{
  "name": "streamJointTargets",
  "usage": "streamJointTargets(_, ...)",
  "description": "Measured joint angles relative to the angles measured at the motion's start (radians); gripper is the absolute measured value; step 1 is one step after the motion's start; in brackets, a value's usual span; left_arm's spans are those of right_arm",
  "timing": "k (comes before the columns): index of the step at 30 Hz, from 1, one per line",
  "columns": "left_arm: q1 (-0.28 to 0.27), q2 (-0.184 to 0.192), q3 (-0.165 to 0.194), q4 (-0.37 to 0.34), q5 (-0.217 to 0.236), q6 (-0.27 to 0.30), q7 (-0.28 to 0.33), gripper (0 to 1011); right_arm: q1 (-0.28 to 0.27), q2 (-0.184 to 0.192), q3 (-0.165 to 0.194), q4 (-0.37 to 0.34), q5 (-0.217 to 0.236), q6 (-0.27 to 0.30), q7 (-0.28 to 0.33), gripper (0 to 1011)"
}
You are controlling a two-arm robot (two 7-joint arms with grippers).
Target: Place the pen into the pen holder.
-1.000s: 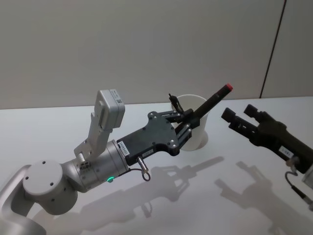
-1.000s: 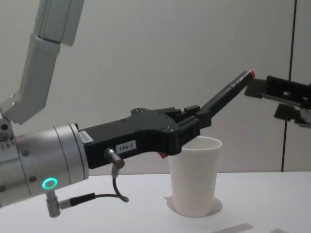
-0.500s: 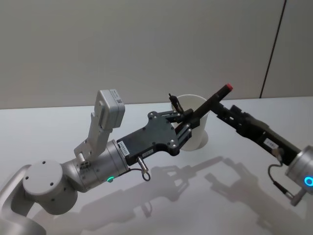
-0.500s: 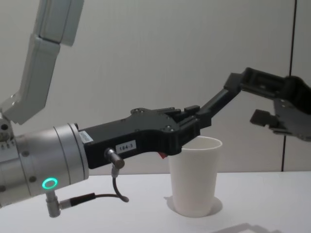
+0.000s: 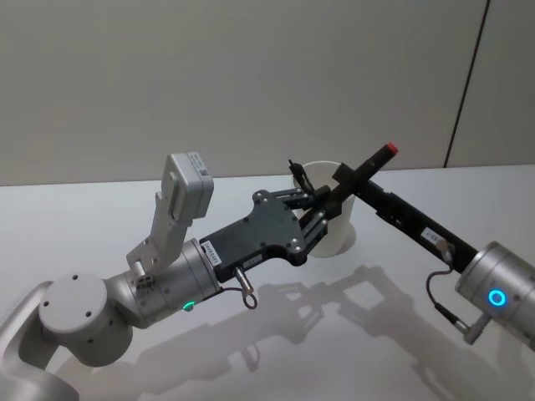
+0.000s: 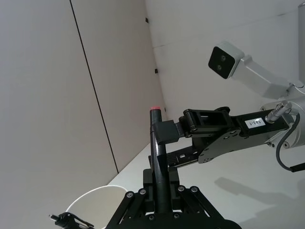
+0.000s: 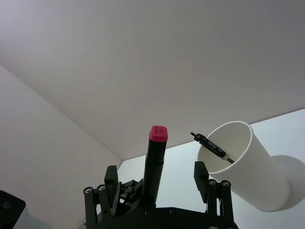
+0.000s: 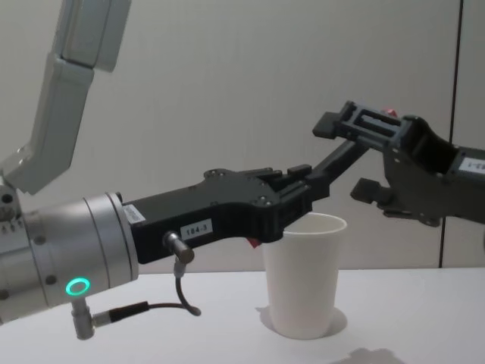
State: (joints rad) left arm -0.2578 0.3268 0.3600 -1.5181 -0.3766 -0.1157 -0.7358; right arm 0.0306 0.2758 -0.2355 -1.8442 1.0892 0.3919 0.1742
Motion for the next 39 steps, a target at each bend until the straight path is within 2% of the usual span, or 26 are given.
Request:
streamJointTargets(9,0.0,0.0,0.0,0.0,0.0,0.0,0.0,183,0.011,-0.022,-0.016,0.012,0.051,0.007,-0.032,1001)
streamJointTargets(16,0.0,0.0,0.0,0.0,0.0,0.0,0.0,182,0.009,-0.027,-0.027,0.013,0.073,-0.002,-0.044,1001)
streamJointTargets(39,0.0,0.0,0.0,0.0,0.0,0.0,0.0,182,-0.012,-0.024,-0.048,0.007,0.1,-0.096,-0.054,1001)
